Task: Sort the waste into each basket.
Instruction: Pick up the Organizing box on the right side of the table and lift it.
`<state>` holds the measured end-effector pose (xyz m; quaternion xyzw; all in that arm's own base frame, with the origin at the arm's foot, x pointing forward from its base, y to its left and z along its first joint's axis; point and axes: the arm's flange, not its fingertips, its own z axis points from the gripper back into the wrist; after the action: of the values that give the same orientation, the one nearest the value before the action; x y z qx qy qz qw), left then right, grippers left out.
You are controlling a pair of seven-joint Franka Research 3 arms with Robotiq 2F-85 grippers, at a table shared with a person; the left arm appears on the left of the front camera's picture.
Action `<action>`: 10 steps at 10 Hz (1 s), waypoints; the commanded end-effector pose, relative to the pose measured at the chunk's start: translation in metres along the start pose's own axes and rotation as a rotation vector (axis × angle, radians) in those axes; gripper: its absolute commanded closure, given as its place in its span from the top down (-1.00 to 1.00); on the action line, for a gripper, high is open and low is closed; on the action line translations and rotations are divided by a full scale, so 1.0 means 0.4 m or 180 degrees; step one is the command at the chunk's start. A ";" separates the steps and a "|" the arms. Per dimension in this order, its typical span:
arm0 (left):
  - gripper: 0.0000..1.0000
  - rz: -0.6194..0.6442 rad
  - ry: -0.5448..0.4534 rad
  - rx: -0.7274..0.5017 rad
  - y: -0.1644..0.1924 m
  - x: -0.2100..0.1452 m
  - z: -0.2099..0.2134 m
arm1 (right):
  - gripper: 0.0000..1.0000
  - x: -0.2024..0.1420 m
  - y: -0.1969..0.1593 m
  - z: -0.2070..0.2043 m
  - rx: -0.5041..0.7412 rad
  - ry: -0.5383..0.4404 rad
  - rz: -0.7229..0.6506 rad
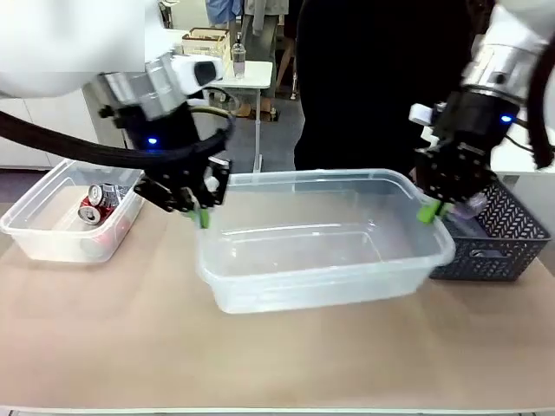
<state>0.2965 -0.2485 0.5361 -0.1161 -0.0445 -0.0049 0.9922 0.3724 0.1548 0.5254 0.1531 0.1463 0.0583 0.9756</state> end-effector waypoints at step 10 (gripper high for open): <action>-1.00 -0.0363 0.0677 -0.0177 0.169 0.344 -0.162 | -1.00 0.180 0.058 -0.101 0.0002 0.0062 -0.0252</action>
<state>0.4454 -0.2090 0.4645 -0.1434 0.0491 -0.0827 0.9850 0.4318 0.1988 0.4679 0.1479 0.1677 0.0108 0.9746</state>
